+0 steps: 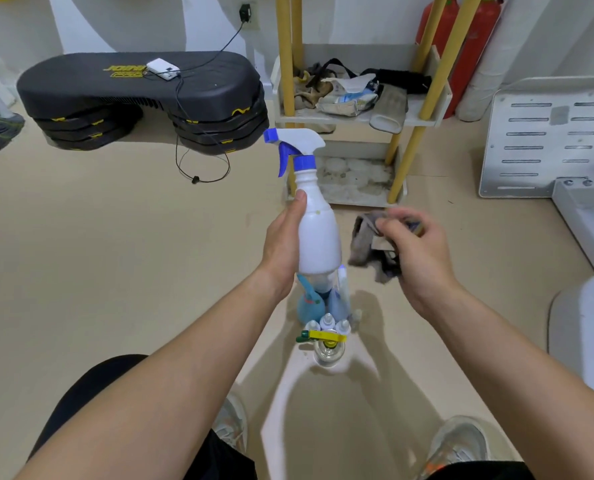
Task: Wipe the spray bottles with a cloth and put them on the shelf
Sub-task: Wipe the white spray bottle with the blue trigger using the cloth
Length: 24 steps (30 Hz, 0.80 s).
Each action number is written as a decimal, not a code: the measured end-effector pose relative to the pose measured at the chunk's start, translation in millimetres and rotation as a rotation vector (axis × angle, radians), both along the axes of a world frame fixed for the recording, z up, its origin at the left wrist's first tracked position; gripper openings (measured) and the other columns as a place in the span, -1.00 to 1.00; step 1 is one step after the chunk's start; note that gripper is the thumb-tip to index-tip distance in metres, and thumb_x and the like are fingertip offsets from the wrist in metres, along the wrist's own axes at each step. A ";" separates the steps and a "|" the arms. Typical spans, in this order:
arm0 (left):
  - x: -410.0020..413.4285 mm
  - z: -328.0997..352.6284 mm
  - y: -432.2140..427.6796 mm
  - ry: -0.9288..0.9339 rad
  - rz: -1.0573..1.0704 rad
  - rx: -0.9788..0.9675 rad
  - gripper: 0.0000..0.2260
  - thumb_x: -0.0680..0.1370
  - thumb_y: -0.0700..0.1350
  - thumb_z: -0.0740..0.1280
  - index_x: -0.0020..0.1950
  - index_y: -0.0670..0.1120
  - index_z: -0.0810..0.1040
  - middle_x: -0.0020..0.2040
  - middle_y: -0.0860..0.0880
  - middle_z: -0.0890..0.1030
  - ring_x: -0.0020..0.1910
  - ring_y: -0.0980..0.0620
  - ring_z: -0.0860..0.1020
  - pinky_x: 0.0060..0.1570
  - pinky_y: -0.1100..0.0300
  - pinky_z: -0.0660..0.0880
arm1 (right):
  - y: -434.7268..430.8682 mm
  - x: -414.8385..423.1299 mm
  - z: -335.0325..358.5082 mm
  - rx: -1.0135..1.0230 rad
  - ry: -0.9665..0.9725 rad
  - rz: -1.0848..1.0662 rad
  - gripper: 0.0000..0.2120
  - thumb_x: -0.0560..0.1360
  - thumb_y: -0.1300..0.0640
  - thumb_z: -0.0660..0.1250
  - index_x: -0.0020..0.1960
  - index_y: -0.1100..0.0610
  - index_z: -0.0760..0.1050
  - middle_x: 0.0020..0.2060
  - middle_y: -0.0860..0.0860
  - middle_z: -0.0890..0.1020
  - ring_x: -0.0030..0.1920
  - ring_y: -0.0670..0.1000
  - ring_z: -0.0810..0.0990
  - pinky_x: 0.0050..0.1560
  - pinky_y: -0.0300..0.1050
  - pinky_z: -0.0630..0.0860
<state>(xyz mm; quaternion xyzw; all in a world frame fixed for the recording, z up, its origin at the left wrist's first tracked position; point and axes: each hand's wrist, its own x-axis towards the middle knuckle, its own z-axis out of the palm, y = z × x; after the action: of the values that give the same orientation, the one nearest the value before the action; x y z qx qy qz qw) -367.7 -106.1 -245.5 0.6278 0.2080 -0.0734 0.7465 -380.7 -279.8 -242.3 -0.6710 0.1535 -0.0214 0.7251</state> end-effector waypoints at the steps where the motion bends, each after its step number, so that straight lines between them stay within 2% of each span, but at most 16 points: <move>1: -0.6 -1.6 -1.9 -0.011 -0.005 0.012 -0.63 0.60 0.29 0.23 0.05 0.04 0.64 0.02 -0.05 0.72 -0.01 -0.07 0.68 0.02 0.04 0.56 | 6.2 -1.2 5.7 -0.054 -0.103 -0.017 -0.82 0.48 0.13 0.47 0.05 -0.03 0.57 -0.11 -0.11 0.64 -0.12 0.00 0.63 -0.17 -0.01 0.59; 3: -1.6 -4.4 -9.0 -0.063 -0.018 -0.021 -0.61 0.60 0.26 0.25 0.13 0.00 0.66 0.08 -0.08 0.73 0.08 -0.09 0.69 0.10 0.00 0.57 | 26.9 -13.4 14.0 -0.116 -0.263 0.102 -0.77 0.58 0.17 0.37 0.22 0.01 0.54 0.09 -0.07 0.61 0.03 -0.18 0.62 -0.04 -0.21 0.60; 4: -2.7 -4.6 -12.8 -0.088 -0.007 -0.079 -0.62 0.63 0.21 0.25 0.18 -0.03 0.66 0.09 -0.08 0.73 0.10 -0.08 0.69 0.13 0.02 0.58 | 38.0 -20.7 12.4 -0.216 -0.323 0.188 -0.71 0.60 0.17 0.31 0.32 0.06 0.50 0.23 -0.03 0.58 0.15 -0.24 0.57 0.09 -0.29 0.55; 6: -6.0 -3.7 -17.3 -0.110 0.030 -0.194 -0.67 0.66 0.11 0.25 0.21 -0.08 0.65 0.08 -0.06 0.72 0.08 -0.02 0.69 0.07 0.12 0.59 | 58.7 -31.8 -1.3 -0.566 -0.425 0.311 -0.53 0.61 0.08 0.20 0.50 0.13 0.38 0.49 0.01 0.39 0.46 -0.16 0.32 0.47 -0.28 0.25; 7: -7.0 -4.9 -17.9 -0.111 0.037 -0.209 -0.67 0.66 0.10 0.26 0.21 -0.09 0.65 0.08 -0.07 0.72 0.08 -0.01 0.69 0.06 0.13 0.58 | 63.9 -33.9 -8.7 -0.677 -0.459 0.334 -0.48 0.61 0.03 0.15 0.55 0.14 0.32 0.54 0.02 0.32 0.53 -0.10 0.23 0.53 -0.25 0.13; 8: -8.5 -5.4 -18.6 -0.109 0.032 -0.192 -0.66 0.66 0.10 0.26 0.22 -0.10 0.64 0.09 -0.10 0.72 0.09 -0.02 0.68 0.07 0.13 0.58 | 62.4 -29.4 -15.9 -0.716 -0.470 0.326 -0.47 0.62 0.01 0.11 0.56 0.14 0.30 0.54 0.03 0.31 0.54 -0.05 0.23 0.54 -0.20 0.11; 10: -12.1 -6.8 -21.1 -0.094 0.005 -0.110 -0.65 0.66 0.10 0.26 0.23 -0.13 0.63 0.10 -0.14 0.71 0.02 0.00 0.68 -0.01 0.17 0.59 | 52.3 -15.1 -21.5 -0.675 -0.435 0.272 -0.52 0.64 0.02 0.10 0.52 0.13 0.35 0.45 0.02 0.41 0.45 -0.03 0.36 0.47 -0.18 0.25; 12: -14.9 -6.4 -26.1 -0.067 -0.034 -0.016 -0.67 0.65 0.12 0.26 0.17 -0.11 0.63 -0.01 -0.10 0.72 -0.13 0.05 0.66 -0.15 0.22 0.58 | 37.6 -0.6 -21.6 -0.512 -0.305 0.230 -0.59 0.64 0.02 0.09 0.42 0.08 0.47 0.27 -0.10 0.57 0.27 -0.10 0.51 0.29 -0.17 0.41; 14: -16.4 -6.9 -29.8 -0.062 -0.077 0.020 -0.68 0.62 0.16 0.28 0.10 -0.05 0.63 -0.05 -0.06 0.72 -0.14 0.04 0.67 -0.13 0.17 0.57 | 29.5 6.3 -24.4 -0.318 -0.218 0.212 -0.68 0.64 0.02 0.07 0.21 0.06 0.55 0.00 -0.27 0.63 0.05 -0.18 0.58 0.07 -0.15 0.45; 15: -16.0 -7.0 -30.5 -0.057 -0.079 0.005 -0.67 0.61 0.18 0.28 0.10 -0.04 0.64 -0.04 -0.06 0.73 -0.13 0.04 0.67 -0.11 0.16 0.58 | 30.8 4.4 -24.0 -0.291 -0.211 0.188 -0.70 0.65 0.04 0.07 0.17 0.04 0.55 -0.04 -0.27 0.63 0.01 -0.19 0.58 0.03 -0.17 0.44; 17: -13.3 -6.5 -29.1 -0.030 -0.051 -0.045 -0.67 0.63 0.17 0.25 0.13 -0.02 0.65 -0.02 -0.05 0.74 -0.12 0.05 0.69 -0.14 0.20 0.59 | 38.8 -5.8 -24.8 -0.350 -0.242 0.157 -0.65 0.65 0.03 0.05 0.31 0.04 0.50 0.16 -0.14 0.60 0.15 -0.17 0.54 0.17 -0.25 0.42; 19: -10.6 -6.5 -25.6 -0.013 -0.028 -0.107 -0.65 0.64 0.17 0.24 0.17 -0.03 0.66 0.03 -0.06 0.74 -0.03 0.02 0.70 -0.07 0.17 0.60 | 49.2 -19.2 -25.5 -0.506 -0.317 0.170 -0.55 0.65 0.05 0.04 0.49 0.14 0.37 0.38 0.02 0.45 0.34 -0.18 0.39 0.37 -0.37 0.27; 21: -9.0 -6.3 -23.9 -0.022 -0.004 -0.182 -0.60 0.64 0.17 0.25 0.24 -0.09 0.64 0.10 -0.11 0.72 0.09 -0.07 0.70 0.08 0.08 0.61 | 58.3 -32.7 -32.0 -0.703 -0.408 0.205 -0.50 0.65 0.07 0.03 0.55 0.19 0.28 0.50 0.10 0.31 0.48 -0.06 0.27 0.51 -0.25 0.14; 23: -9.3 -5.4 -22.5 -0.021 -0.006 -0.182 -0.56 0.64 0.17 0.24 0.27 -0.14 0.62 0.13 -0.15 0.71 0.12 -0.11 0.69 0.13 0.07 0.62 | 62.8 -41.2 -35.5 -0.869 -0.464 0.215 -0.47 0.64 0.08 0.02 0.58 0.21 0.24 0.55 0.15 0.25 0.53 0.10 0.23 0.55 -0.14 0.09; 24: -10.1 -5.5 -22.3 -0.023 -0.009 -0.179 -0.57 0.64 0.17 0.25 0.27 -0.14 0.62 0.13 -0.15 0.71 0.13 -0.11 0.69 0.14 0.06 0.62 | 62.3 -41.3 -35.8 -0.894 -0.470 0.220 -0.47 0.64 0.07 0.02 0.58 0.22 0.23 0.55 0.16 0.25 0.53 0.12 0.23 0.55 -0.12 0.09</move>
<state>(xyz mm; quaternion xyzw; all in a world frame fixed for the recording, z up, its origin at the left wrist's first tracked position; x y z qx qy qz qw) -377.8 -128.4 -251.0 0.5603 0.1895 -0.0877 0.8015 -422.0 -217.5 -278.1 -0.9046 -0.1092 -0.1587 0.3802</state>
